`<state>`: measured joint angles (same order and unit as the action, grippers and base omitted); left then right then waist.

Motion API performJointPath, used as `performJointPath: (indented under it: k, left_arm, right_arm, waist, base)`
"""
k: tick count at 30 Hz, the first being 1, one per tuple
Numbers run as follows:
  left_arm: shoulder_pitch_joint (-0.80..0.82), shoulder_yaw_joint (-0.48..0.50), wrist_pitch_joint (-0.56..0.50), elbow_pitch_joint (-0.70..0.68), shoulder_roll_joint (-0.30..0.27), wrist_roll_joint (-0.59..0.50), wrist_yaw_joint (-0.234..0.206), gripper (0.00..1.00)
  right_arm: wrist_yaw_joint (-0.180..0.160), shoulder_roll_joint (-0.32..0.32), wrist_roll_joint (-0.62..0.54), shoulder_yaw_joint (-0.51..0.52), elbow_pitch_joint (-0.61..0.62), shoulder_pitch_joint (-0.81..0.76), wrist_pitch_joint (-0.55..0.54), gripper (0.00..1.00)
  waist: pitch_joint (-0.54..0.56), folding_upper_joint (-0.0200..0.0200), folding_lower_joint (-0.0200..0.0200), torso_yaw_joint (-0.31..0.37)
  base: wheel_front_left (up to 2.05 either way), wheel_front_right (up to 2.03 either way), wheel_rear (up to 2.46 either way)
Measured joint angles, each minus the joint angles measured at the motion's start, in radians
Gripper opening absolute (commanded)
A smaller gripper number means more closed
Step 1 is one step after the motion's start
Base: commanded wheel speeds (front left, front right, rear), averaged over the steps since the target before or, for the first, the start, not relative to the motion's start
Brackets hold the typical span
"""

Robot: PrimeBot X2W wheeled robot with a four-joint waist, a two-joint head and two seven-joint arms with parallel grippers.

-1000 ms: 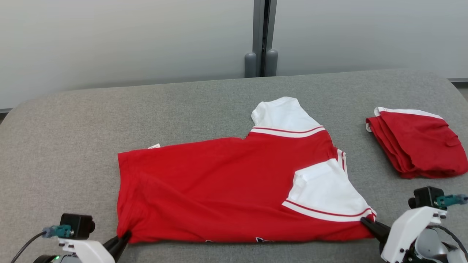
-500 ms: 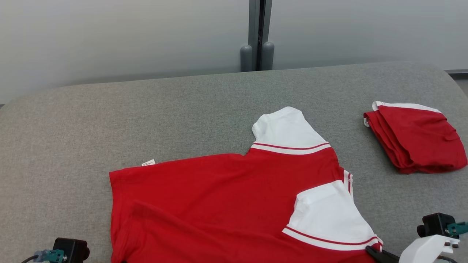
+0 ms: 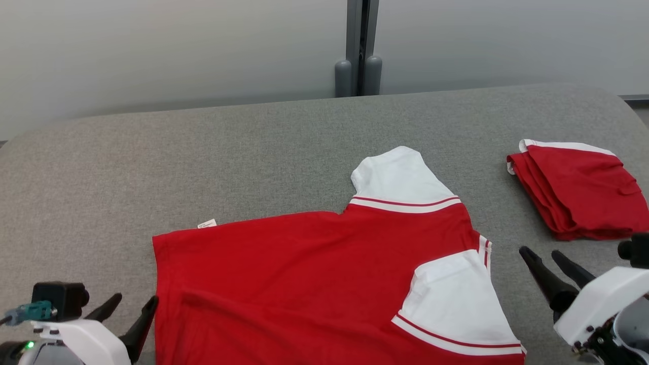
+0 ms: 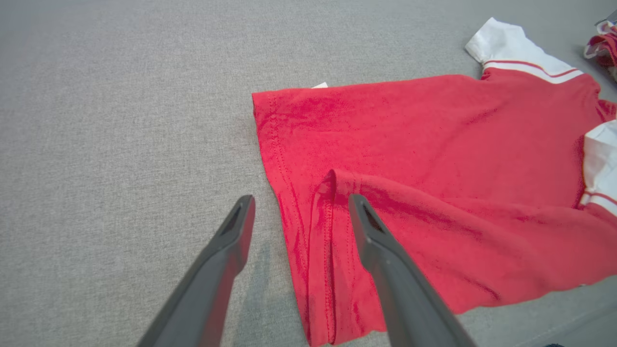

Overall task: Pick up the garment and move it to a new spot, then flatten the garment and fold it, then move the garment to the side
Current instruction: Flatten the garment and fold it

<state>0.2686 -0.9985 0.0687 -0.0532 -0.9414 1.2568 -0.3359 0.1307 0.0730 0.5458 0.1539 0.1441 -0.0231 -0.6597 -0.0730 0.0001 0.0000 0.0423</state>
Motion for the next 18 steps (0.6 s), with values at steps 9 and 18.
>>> performJointPath:
  k: [9,18]
  left_arm:
    - [0.172,0.039,-0.016,0.145,0.07,-0.035,0.045,1.0]
    - [0.351,0.043,-0.051,0.372,0.183,-0.068,0.161,1.0]
  right_arm:
    - [0.0,0.008,-0.045,-0.068,-0.154,0.266,0.137,1.0]
    - [0.0,0.027,-0.103,-0.137,-0.453,0.621,0.238,1.0]
  waist:
    - [-0.079,0.0,0.0,-0.009]
    - [-0.215,0.0,0.0,-0.034]
  base:
    - [0.0,0.0,0.0]
    - [0.0,0.0,0.0]
